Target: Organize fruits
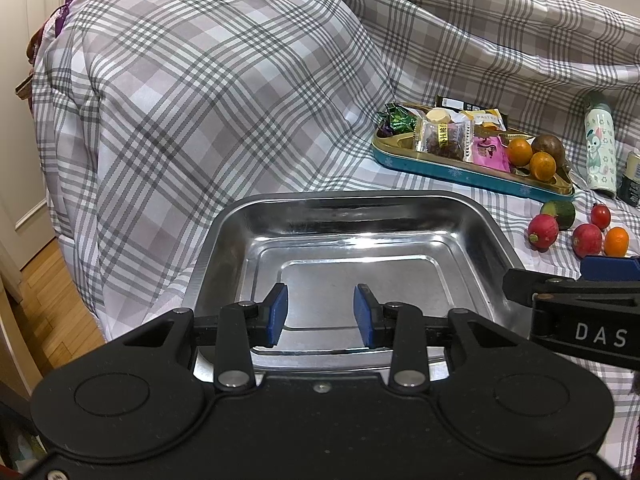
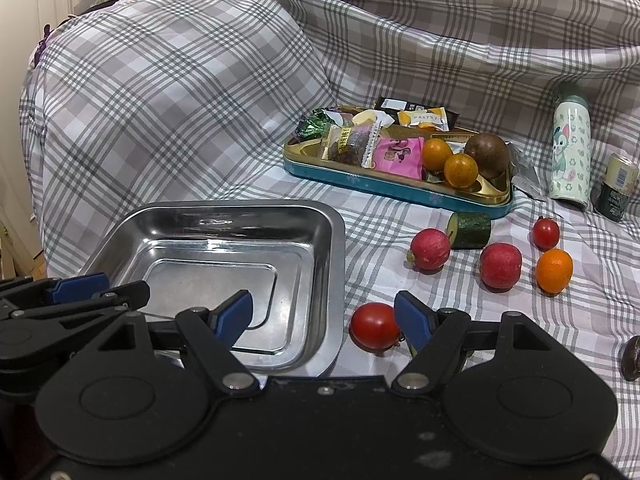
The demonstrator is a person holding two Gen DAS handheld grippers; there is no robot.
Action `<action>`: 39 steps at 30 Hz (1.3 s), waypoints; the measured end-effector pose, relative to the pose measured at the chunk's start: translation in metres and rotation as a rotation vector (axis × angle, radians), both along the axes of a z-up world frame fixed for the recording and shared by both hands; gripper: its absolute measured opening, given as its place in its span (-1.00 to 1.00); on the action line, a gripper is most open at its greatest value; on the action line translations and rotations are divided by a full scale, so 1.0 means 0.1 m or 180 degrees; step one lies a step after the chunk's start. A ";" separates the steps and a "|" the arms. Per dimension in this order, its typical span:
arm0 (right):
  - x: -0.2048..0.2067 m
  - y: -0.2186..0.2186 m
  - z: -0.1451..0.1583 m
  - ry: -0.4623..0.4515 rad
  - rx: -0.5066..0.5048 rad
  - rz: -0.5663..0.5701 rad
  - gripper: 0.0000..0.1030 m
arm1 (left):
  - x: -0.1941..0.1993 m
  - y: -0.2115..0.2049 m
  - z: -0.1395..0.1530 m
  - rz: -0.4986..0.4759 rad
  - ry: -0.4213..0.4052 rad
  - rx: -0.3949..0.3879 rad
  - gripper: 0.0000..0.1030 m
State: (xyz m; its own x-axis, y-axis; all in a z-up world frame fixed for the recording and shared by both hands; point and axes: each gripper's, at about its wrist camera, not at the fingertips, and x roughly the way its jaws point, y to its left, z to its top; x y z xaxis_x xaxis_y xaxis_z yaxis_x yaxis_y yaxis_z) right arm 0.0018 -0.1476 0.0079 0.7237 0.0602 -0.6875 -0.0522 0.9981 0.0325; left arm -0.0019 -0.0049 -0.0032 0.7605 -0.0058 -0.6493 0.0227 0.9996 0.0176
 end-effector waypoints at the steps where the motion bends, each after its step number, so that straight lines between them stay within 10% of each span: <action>1: 0.00 0.00 0.00 0.0003 0.0000 0.0002 0.54 | 0.00 0.00 0.00 0.0000 0.0003 -0.0001 -0.12; 18: 0.06 -0.08 0.03 0.0038 -0.0010 -0.0103 0.54 | 0.05 0.05 0.02 0.0067 0.0133 -0.0119 -0.12; 26: 0.26 -0.62 0.20 0.0255 -0.0022 -0.0500 0.54 | 0.09 -0.13 0.02 -0.0013 0.0317 0.0187 -0.12; 39: 0.45 -1.65 0.29 0.0610 0.0219 -0.1128 0.53 | 0.05 -0.91 0.31 -0.0638 0.0391 -0.0073 -0.12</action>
State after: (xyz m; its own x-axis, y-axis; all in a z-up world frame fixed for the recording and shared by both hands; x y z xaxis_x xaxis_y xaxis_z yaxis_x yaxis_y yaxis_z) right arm 0.0469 -0.3126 0.0366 0.5672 -0.1194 -0.8149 0.3082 0.9483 0.0755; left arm 0.0035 -0.0957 0.0273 0.6578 -0.1647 -0.7349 0.2215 0.9750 -0.0202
